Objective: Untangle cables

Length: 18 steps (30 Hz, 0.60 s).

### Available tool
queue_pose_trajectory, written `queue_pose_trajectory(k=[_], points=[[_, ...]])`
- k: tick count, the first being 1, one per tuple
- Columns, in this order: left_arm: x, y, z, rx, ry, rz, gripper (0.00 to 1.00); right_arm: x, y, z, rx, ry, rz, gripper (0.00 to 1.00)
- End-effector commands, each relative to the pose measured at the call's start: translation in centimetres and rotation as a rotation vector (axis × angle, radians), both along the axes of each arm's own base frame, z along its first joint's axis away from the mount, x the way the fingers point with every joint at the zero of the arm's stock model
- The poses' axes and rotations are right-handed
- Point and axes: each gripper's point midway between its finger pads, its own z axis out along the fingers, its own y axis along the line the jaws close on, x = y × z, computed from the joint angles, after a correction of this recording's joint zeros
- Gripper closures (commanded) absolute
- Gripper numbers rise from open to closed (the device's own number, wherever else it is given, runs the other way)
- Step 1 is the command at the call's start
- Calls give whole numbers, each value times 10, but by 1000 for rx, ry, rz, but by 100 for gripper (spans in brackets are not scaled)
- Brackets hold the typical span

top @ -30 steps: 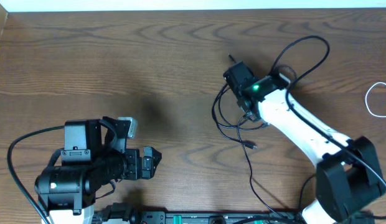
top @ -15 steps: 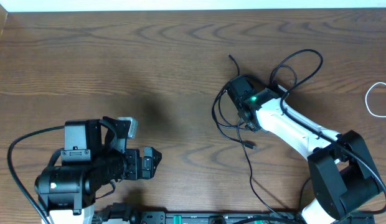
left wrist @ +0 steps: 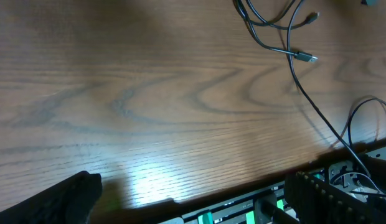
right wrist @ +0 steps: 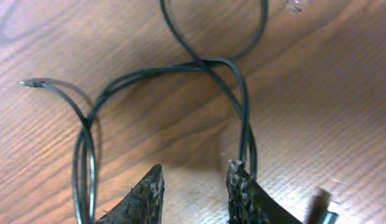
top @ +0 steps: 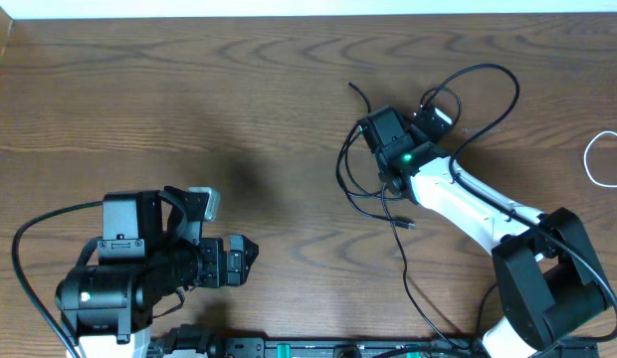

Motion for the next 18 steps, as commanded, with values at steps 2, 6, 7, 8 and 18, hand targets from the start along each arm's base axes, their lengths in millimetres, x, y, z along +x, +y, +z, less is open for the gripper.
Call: queue_pose_trajectory(k=[2, 6, 7, 8, 18], points=[[-1, -1, 1, -6, -7, -16, 1, 3, -7, -1, -50, -4, 5, 70], [-1, -1, 1, -6, -7, -16, 1, 4, -13, -9, -63, 14, -4, 69], [-1, -1, 1, -6, -7, -16, 1, 4, -16, -16, -71, 30, -9, 69], [-1, -1, 1, -6, -7, -16, 1, 4, -18, -22, -79, 44, -13, 70], [-1, -1, 1, -6, -7, -16, 1, -4, -10, -87, -93, 190, 66, 70]])
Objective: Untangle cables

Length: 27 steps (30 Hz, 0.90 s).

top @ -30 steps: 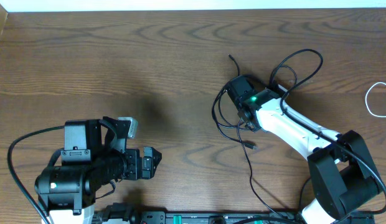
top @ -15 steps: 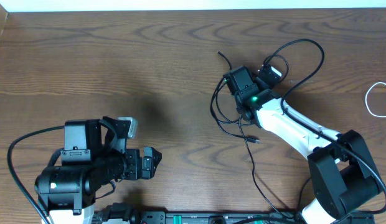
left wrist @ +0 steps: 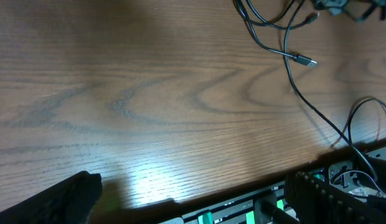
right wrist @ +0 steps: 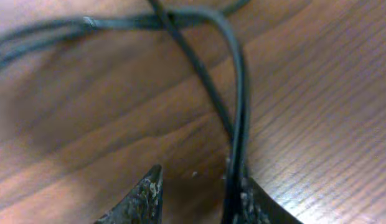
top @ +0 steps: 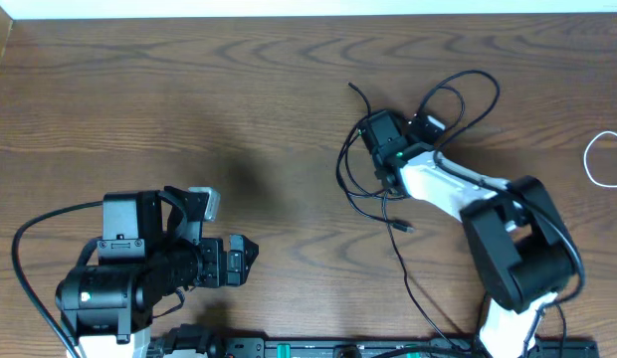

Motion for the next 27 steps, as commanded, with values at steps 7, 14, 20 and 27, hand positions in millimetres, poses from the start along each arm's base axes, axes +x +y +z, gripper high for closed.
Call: queue_pose_trajectory(k=[7, 14, 20, 27], points=[[0, -2, 1, -6, -7, -16, 1, -12, 2, -38, -8, 106, 41, 74], [0, -1, 1, -6, -8, -16, 1, -14, 9, -40, -2, 138, 111, 99], [0, -1, 1, -6, -11, -16, 1, -5, 39, 4, 31, 117, 396, 99], [2, -2, 0, -6, 0, -16, 1, 2, 102, 193, 161, -275, 861, 99]])
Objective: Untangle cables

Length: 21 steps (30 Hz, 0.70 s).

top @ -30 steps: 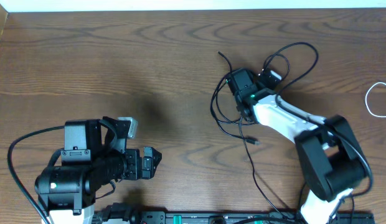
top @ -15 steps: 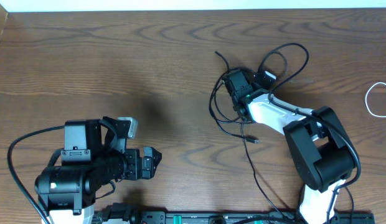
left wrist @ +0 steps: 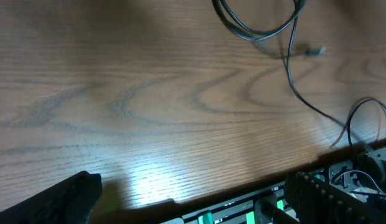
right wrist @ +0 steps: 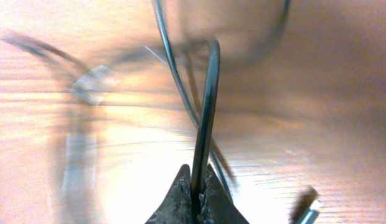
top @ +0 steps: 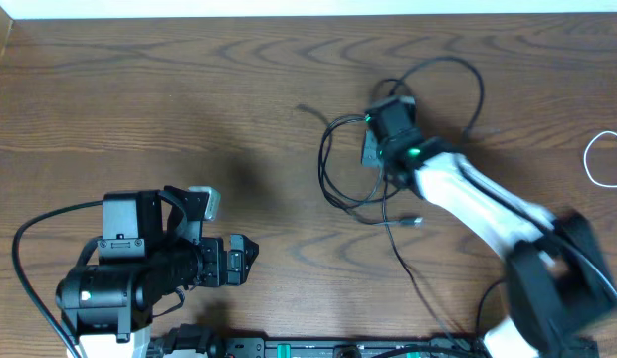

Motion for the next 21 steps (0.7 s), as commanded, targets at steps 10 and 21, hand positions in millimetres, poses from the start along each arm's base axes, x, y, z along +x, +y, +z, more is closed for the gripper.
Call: queue_pose_trajectory(k=[10, 21], points=[[19, -29, 19, -170, -83, -94, 1, -63, 32, 319, 339, -681, 406, 99], [22, -74, 61, -422, -296, -433, 4, -88, 50, 320, 395, -647, 513, 99]])
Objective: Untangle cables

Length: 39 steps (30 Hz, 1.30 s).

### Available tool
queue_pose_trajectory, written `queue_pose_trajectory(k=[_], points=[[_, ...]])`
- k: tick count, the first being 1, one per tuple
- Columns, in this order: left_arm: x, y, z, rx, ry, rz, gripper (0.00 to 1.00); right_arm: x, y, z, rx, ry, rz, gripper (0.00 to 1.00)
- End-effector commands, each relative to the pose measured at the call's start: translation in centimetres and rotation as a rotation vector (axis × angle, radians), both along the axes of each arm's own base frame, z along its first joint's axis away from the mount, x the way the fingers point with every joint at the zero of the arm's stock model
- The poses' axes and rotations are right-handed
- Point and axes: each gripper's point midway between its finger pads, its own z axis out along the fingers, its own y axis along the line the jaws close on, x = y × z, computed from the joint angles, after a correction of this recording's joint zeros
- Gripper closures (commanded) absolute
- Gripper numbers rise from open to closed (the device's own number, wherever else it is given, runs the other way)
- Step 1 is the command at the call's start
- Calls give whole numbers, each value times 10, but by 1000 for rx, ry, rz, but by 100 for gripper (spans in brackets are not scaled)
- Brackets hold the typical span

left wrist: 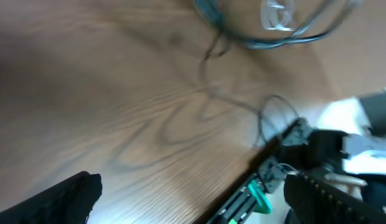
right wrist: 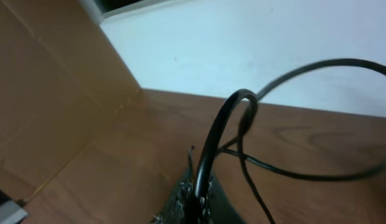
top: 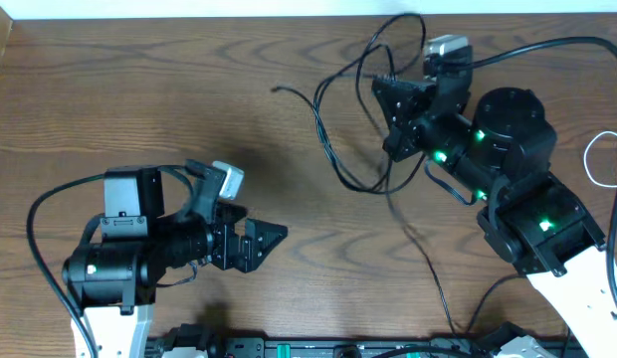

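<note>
A tangle of thin black cable hangs in loops from my right gripper, which is raised well above the wooden table. In the right wrist view the gripper is shut on one black strand that arches up out of the jaws, with thinner strands trailing behind it. One loose cable end reaches left, and another strand runs down to the front edge. My left gripper is open and empty near the front, left of the cable; its wrist view shows the blurred loops far ahead.
A white cable loop lies at the table's right edge. A brown cardboard wall and a white wall stand beyond the table. Electronics and a green clamp sit along the front edge.
My right arm has risen high off the table with the black strand still in its jaws, pulling the loops up. My left arm has swung and tilted toward the cable, still open.
My right gripper was open over the tangle lying on the table, then lower with a strand between its fingers. Then it was shut on that strand and shifted left. Now it holds the strand high. The left arm stayed still until its swing just now.
</note>
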Motion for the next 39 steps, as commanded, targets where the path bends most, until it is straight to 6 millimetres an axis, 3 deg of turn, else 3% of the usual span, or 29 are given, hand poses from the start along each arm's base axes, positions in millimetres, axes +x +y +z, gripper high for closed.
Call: queue_pose_trajectory(k=[1, 14, 23, 28, 32, 35, 39], points=[[-2, -15, 17, -95, -99, -125, 5, -14, 15, 4, 8, -11, 96, 99], [31, -14, 9, -94, -114, -123, 5, -56, 59, 21, 64, -54, 327, 99], [52, -14, -5, -97, -86, -122, 21, -67, 67, 22, 68, -53, 370, 99], [58, -14, -8, -96, -87, -122, 61, -68, 67, 22, 70, -54, 375, 99], [59, -14, -7, -96, -95, -122, 60, -68, 68, 22, 72, -51, 375, 99], [61, -14, -6, -95, -104, -122, 47, -70, 68, 23, 74, -50, 384, 99], [62, -14, -5, -95, -115, -123, 44, -72, 69, 23, 76, -49, 395, 99]])
